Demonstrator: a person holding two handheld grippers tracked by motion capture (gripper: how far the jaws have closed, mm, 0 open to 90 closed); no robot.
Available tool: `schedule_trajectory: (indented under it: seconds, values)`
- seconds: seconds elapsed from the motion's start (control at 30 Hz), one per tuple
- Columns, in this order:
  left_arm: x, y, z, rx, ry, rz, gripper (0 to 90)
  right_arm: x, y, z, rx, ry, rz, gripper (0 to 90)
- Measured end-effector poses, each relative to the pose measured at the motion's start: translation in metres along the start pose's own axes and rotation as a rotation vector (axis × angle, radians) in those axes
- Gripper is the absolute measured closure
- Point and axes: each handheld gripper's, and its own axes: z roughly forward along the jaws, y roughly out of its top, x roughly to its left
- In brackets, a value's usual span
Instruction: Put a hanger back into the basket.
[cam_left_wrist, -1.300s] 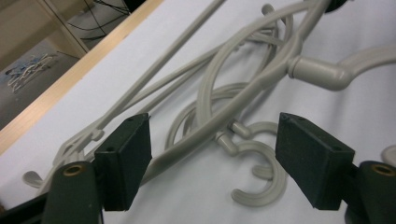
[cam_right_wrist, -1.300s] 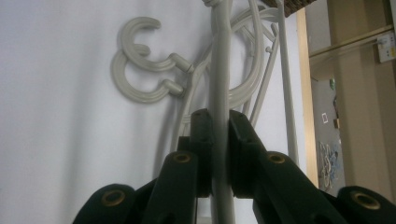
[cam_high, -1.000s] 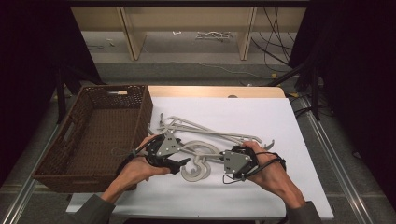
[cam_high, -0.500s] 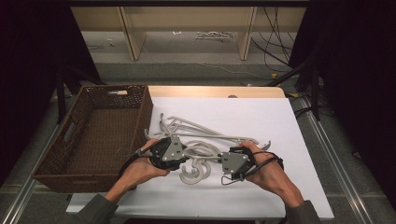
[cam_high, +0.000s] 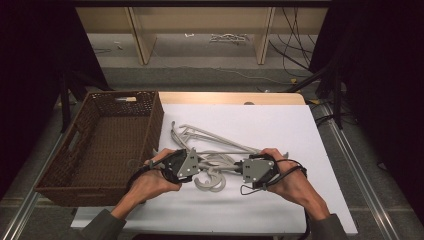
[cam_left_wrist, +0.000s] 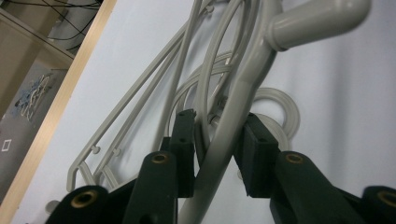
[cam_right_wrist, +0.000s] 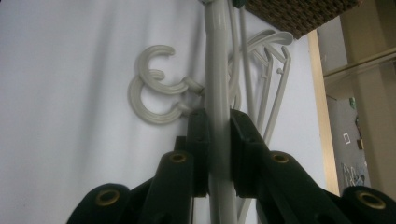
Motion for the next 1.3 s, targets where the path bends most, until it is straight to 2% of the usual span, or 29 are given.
schedule_trajectory:
  seconds: [0.1,0.13,0.2,0.27,0.3,0.33,0.37,0.4,0.47,0.5,0.57,0.63,0.7,0.77,0.83,0.9,0.93,1.0,1.13,1.23,1.3]
  values:
    - [-0.003,0.003,0.000,-0.004,-0.010,0.009,73.1,0.000,-0.001,-0.003,0.010,-0.008,0.006,78.9]
    - [-0.004,0.004,-0.001,-0.012,-0.010,0.011,73.8,-0.001,-0.002,-0.003,0.005,-0.009,-0.005,78.4]
    - [-0.005,0.005,-0.002,-0.034,-0.037,-0.011,75.8,-0.003,-0.003,-0.005,0.004,-0.019,0.012,77.3]
    - [-0.005,0.006,-0.004,-0.076,-0.064,-0.056,77.8,-0.004,-0.005,-0.007,0.004,-0.041,0.030,77.8]
    - [-0.004,0.007,-0.006,-0.091,-0.104,-0.084,78.4,-0.006,-0.005,-0.006,-0.002,-0.048,0.021,77.7]
    - [-0.005,0.007,-0.008,-0.101,-0.097,-0.078,78.9,-0.008,-0.006,-0.006,-0.010,-0.045,0.011,76.6]
    - [-0.005,0.008,-0.009,-0.101,-0.105,-0.084,79.1,-0.008,-0.006,-0.006,-0.011,-0.056,0.042,76.0]
    - [-0.004,0.009,-0.011,-0.105,-0.105,-0.095,79.3,-0.008,-0.006,-0.008,-0.010,-0.062,0.051,75.2]
    - [-0.002,0.008,-0.012,-0.111,-0.114,-0.140,79.3,-0.009,-0.006,-0.009,-0.013,-0.082,0.075,68.6]
    - [-0.001,0.007,-0.012,-0.112,-0.115,-0.160,79.3,-0.007,-0.005,-0.010,-0.018,-0.080,0.136,62.7]
    - [0.002,0.004,-0.012,-0.112,-0.114,-0.199,79.4,-0.011,-0.005,-0.015,-0.044,-0.113,0.204,55.1]
    - [0.004,0.001,-0.012,-0.115,-0.126,-0.250,79.3,-0.010,-0.003,-0.019,-0.083,-0.144,0.301,49.3]
    - [0.007,-0.002,-0.013,-0.122,-0.127,-0.289,79.4,-0.011,-0.004,-0.023,-0.093,-0.184,0.359,45.0]
    - [0.010,-0.004,-0.015,-0.134,-0.127,-0.324,79.4,-0.010,-0.004,-0.026,-0.101,-0.205,0.404,42.0]
    - [0.013,-0.006,-0.017,-0.156,-0.122,-0.371,79.4,-0.009,-0.005,-0.028,-0.135,-0.218,0.463,40.9]
    - [0.016,-0.009,-0.020,-0.179,-0.119,-0.424,79.3,-0.007,-0.007,-0.030,-0.155,-0.235,0.508,39.7]
    - [0.019,-0.011,-0.022,-0.180,-0.118,-0.435,79.4,-0.006,-0.009,-0.031,-0.169,-0.233,0.529,39.1]
    - [0.023,-0.014,-0.025,-0.202,-0.121,-0.498,79.3,-0.001,-0.012,-0.033,-0.192,-0.244,0.569,37.7]
    - [0.030,-0.020,-0.034,-0.242,-0.119,-0.566,79.3,0.008,-0.018,-0.031,-0.243,-0.243,0.660,35.8]
    - [0.033,-0.023,-0.042,-0.278,-0.130,-0.612,79.4,0.016,-0.021,-0.023,-0.271,-0.254,0.707,34.9]
    - [0.035,-0.024,-0.047,-0.288,-0.133,-0.635,79.4,0.020,-0.022,-0.018,-0.271,-0.253,0.713,34.8]
